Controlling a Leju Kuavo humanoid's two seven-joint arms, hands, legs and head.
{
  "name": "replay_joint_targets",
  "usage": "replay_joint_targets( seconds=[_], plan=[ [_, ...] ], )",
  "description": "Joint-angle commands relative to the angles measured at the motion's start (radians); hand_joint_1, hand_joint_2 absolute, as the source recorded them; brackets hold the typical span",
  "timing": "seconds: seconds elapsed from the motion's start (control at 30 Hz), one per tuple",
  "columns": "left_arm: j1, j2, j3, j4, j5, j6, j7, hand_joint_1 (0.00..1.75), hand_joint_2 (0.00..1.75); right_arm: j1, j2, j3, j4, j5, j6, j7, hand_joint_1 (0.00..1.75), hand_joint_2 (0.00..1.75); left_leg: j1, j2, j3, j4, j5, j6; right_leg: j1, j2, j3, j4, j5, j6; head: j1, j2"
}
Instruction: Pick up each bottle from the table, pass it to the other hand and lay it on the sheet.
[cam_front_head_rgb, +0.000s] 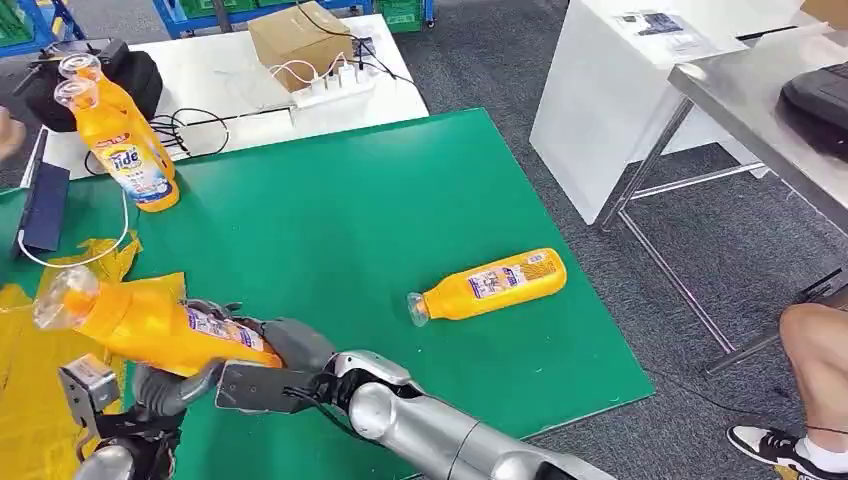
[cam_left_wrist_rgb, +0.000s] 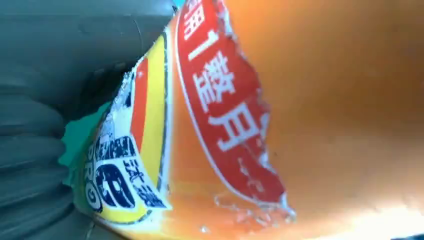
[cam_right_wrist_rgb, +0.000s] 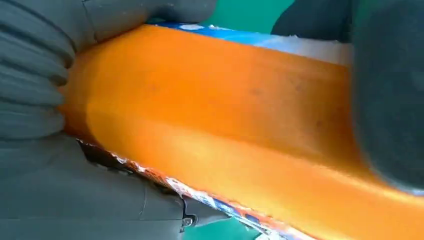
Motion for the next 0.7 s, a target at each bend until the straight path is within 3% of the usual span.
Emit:
replay_joint_targets(
  seconds=[0.03, 0.07, 0.1, 0.2, 0.43, 0.47, 0.53, 0.57, 0.7],
  plan=[
    [-0.085, 0.048, 0.117, 0.111, -0.542, 0.516, -0.071, 1.75, 1.75, 0.035, -0.161, -0.102, -0.15, 0.158, -0.155, -0.019, 0.0, 1.75, -0.001, -0.01, 0.003, -0.002, 0.0, 0.003, -0.002, -0.002, 0.004, 0.0, -0.002, 0.0, 0.0, 0.0],
    [-0.067, 0.091, 0.154, 0.15, -0.745, 0.713, -0.034, 1.75, 1.75, 0.052, -0.211, -0.133, -0.213, 0.194, -0.187, -0.02, 0.0, 1.75, -0.001, -0.012, 0.005, -0.002, 0.0, 0.004, -0.002, -0.002, 0.006, 0.0, -0.002, -0.001, 0.0, 0.0],
    [-0.044, 0.117, 0.206, 0.185, -0.78, 0.791, -0.048, 1.75, 1.75, 0.077, -0.263, -0.172, -0.288, 0.211, -0.179, -0.037, 0.0, 1.75, -0.001, -0.009, 0.005, -0.003, 0.0, 0.003, -0.002, 0.0, 0.006, -0.002, -0.001, -0.001, 0.0, 0.0],
    [-0.039, 0.118, 0.234, 0.202, -0.763, 0.792, -0.087, 1.75, 1.75, 0.096, -0.279, -0.204, -0.328, 0.226, -0.146, -0.04, 0.0, 1.75, -0.001, -0.004, 0.004, -0.002, 0.0, 0.002, -0.002, 0.002, 0.004, -0.001, -0.001, -0.001, 0.0, 0.0],
    [-0.041, 0.097, 0.224, 0.187, -0.78, 0.791, -0.084, 1.75, 1.75, 0.103, -0.255, -0.212, -0.32, 0.247, -0.139, -0.036, 0.0, 1.75, -0.002, -0.009, 0.004, -0.002, -0.001, 0.004, -0.003, 0.0, 0.003, 0.001, -0.002, 0.0, 0.0, 0.0],
    [-0.038, 0.105, 0.233, 0.195, -0.889, 0.849, -0.005, 1.75, 1.75, 0.101, -0.262, -0.21, -0.32, 0.275, -0.167, -0.027, 0.0, 1.75, -0.001, -0.007, 0.003, -0.001, -0.001, 0.004, -0.002, 0.0, 0.002, 0.001, -0.002, 0.0, 0.0, 0.0],
    [-0.02, 0.151, 0.251, 0.246, -0.974, 0.907, 0.054, 1.75, 1.75, 0.108, -0.333, -0.243, -0.357, 0.282, -0.16, -0.03, 0.0, 1.75, -0.003, -0.008, 0.004, -0.002, -0.001, 0.003, -0.003, 0.0, 0.003, 0.001, -0.002, 0.0, 0.0, 0.0],
    [-0.009, 0.185, 0.287, 0.314, -1.129, 0.962, 0.12, 1.75, 1.75, 0.1, -0.412, -0.254, -0.383, 0.274, -0.115, -0.023, 0.0, 1.75, -0.002, -0.008, 0.002, -0.002, 0.0, 0.003, -0.003, -0.002, 0.002, 0.0, -0.002, 0.0, 0.0, 0.0],
    [-0.012, 0.267, 0.354, 0.545, -1.299, 0.996, 0.135, 1.75, 1.75, 0.071, -0.595, -0.328, -0.407, 0.249, -0.023, -0.043, 0.0, 1.75, -0.005, -0.011, 0.009, -0.005, -0.001, 0.006, -0.006, 0.002, 0.008, 0.0, -0.003, 0.0, 0.0, 0.0]
  ],
)
